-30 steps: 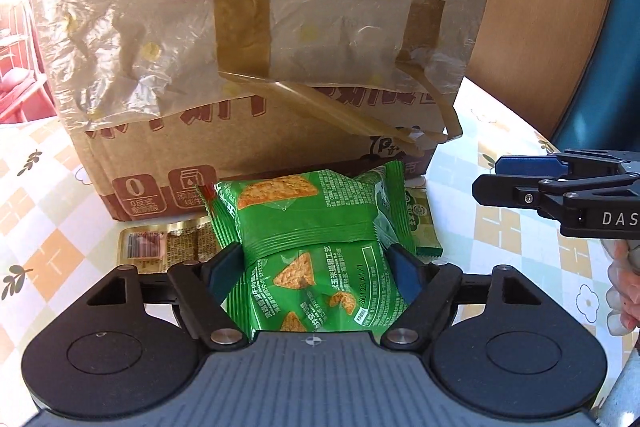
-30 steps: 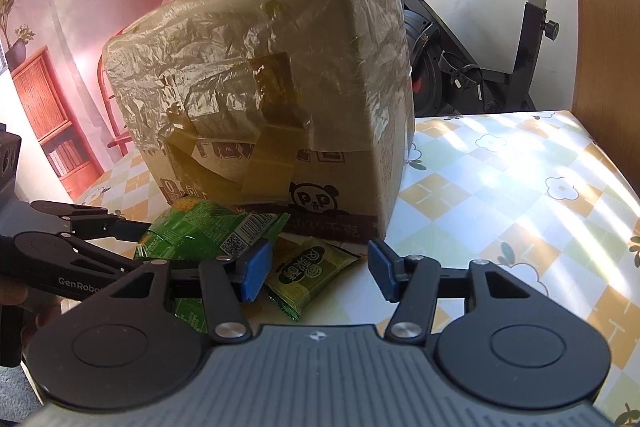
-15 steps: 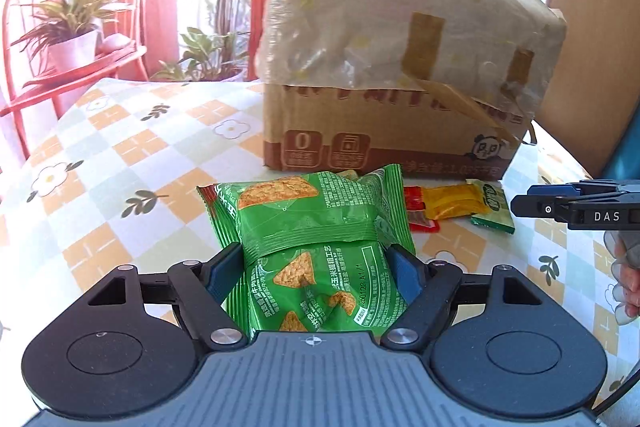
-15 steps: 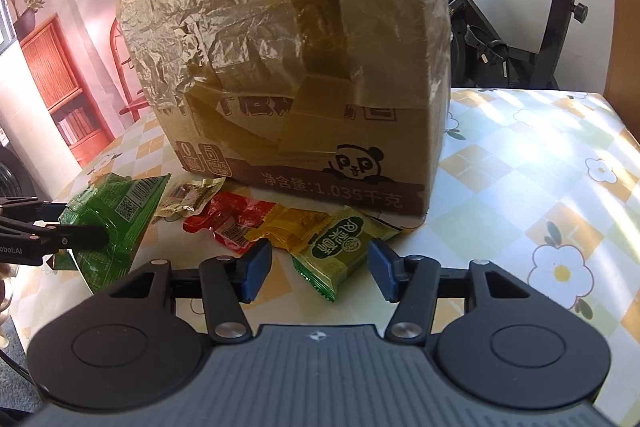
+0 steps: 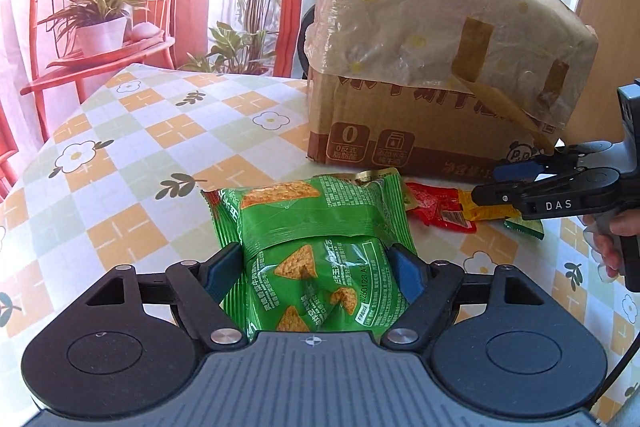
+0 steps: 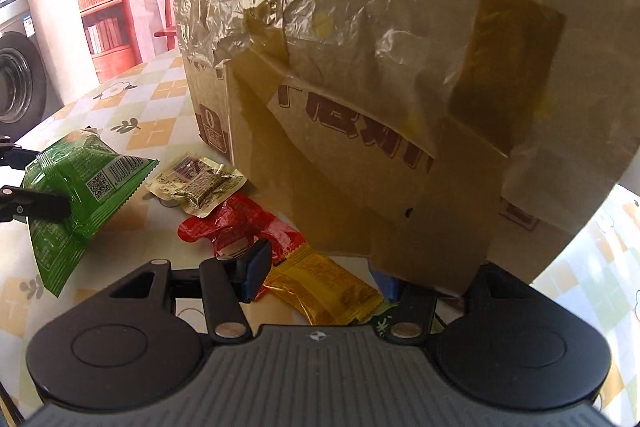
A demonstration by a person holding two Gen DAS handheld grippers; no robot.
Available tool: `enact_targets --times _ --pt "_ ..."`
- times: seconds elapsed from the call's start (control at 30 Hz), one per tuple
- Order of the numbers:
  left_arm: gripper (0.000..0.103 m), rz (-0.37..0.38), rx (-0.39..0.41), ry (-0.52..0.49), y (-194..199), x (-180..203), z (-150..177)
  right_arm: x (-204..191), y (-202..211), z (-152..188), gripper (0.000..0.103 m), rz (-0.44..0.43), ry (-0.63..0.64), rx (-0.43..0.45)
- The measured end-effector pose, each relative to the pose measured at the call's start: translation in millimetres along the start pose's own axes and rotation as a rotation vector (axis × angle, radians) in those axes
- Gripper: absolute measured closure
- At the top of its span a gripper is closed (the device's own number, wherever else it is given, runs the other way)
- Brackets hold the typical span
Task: Organize snacks
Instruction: 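Grasp the green chip bag with the left tool while the right tool grasps the yellow packet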
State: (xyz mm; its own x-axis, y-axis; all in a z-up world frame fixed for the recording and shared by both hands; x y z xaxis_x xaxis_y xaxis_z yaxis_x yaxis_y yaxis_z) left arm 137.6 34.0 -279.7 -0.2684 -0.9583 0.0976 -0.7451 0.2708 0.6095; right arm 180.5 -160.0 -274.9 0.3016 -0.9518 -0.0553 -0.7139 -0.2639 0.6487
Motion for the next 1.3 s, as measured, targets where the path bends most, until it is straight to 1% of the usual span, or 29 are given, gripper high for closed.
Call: enact_targets --times 0.1,0.2,0.33,0.47,0.57,0.67,0.7,0.73,0.8,0.9,1.03,1.17,1.23,1.3 --pt "0.018 -0.008 0.003 0.01 -3 -3 2 -4 -7 6 0.046 -0.026 0.002 -0.049" --pt "0.017 -0.013 0.009 0.03 -3 -5 3 -6 -5 14 0.047 -0.043 -0.024 -0.079" --pt "0.016 -0.023 0.014 0.031 -2 -3 4 -8 5 22 0.047 -0.032 -0.034 -0.08" --pt "0.014 -0.027 0.008 0.053 0 -6 3 -12 14 28 0.046 -0.035 -0.034 -0.081" --pt "0.014 -0.018 0.0 0.059 0 -8 3 -16 19 30 0.044 -0.035 -0.025 -0.073" --pt "0.014 -0.01 -0.012 0.067 0 -10 3 -25 20 37 0.044 -0.018 0.04 -0.082" --pt "0.014 -0.009 -0.016 0.071 0 -11 2 -31 22 39 0.044 -0.011 0.066 -0.068" --pt "0.014 -0.008 -0.019 0.078 0 -12 2 -34 22 39 0.044 -0.014 0.066 -0.065" --pt "0.014 -0.001 -0.023 0.086 2 -12 2 -36 22 41 0.047 -0.018 0.045 -0.058" --pt "0.014 -0.001 -0.027 0.089 4 -14 3 -38 22 43 0.05 0.005 0.026 -0.036" --pt "0.012 -0.009 -0.029 0.096 4 -15 6 -37 22 47 0.05 0.042 -0.031 -0.01" --pt "0.008 -0.017 -0.022 0.096 5 -16 8 -32 29 52 0.05 0.062 -0.092 0.017" --pt "0.008 -0.019 -0.022 0.101 5 -17 9 -29 33 55 0.054 0.082 -0.123 0.039" --pt "0.006 -0.026 -0.02 0.101 4 -16 11 -29 37 59 0.062 0.104 -0.131 0.057"
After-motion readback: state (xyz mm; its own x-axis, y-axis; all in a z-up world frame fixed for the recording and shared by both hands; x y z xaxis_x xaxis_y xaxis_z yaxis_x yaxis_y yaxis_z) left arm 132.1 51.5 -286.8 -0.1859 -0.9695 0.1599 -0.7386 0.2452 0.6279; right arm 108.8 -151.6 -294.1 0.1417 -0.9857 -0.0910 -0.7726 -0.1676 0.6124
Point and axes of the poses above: each gripper's, at about its wrist camera, not at the fingertips, and y roughly against the way its jaws point, x to its right, z to its underside, the point moved 6 cm from there along -y, roughly the way its jaws point, and after that the axes turned 3 degrees about x, right-handed, at the moved point
